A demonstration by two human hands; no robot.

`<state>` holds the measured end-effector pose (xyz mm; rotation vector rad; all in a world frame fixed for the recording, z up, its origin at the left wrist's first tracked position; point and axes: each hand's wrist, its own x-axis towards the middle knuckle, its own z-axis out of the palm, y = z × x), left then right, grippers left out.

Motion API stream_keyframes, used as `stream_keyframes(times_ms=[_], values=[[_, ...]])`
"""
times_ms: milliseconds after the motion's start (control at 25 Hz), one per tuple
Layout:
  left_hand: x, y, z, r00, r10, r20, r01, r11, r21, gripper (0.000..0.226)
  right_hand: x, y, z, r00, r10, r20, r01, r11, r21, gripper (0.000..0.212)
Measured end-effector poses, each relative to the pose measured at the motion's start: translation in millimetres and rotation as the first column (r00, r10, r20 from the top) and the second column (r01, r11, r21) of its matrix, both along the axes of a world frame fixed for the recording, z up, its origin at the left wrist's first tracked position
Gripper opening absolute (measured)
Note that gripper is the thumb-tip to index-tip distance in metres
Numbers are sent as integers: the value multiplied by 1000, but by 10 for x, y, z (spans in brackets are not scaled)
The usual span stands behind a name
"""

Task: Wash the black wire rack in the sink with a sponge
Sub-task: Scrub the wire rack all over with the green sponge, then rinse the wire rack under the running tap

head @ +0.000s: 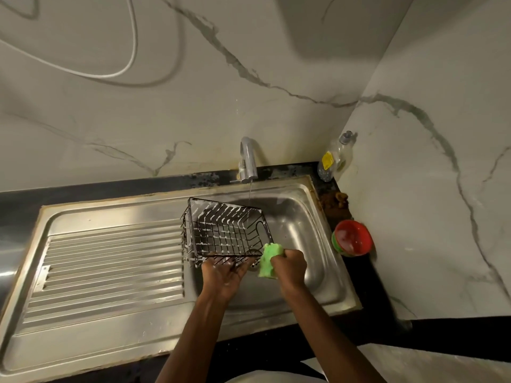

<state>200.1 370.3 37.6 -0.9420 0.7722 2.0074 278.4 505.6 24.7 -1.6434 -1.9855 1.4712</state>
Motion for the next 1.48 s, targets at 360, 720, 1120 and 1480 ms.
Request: stream_keyframes(times_ms=[360,720,1120,1480], values=[[-2,-67,-265,990,-131,-53,127,989,-70,49,674,1071,327,880,-356,-315,365,930,-30,25],[51,122,-192,990,-140,-36,135,985,-109,49,828,1736,7,967,-77,242,-123,692,712,24],[-26,51,-385,984,-166,-57,154,973,-174,57,798,1809,-172,949,10,314,-204,778,594,20],[-150,61,-351,960,-247,-130,205,940,-273,42,-467,905,243,804,-62,-592,-194,913,-359,18]])
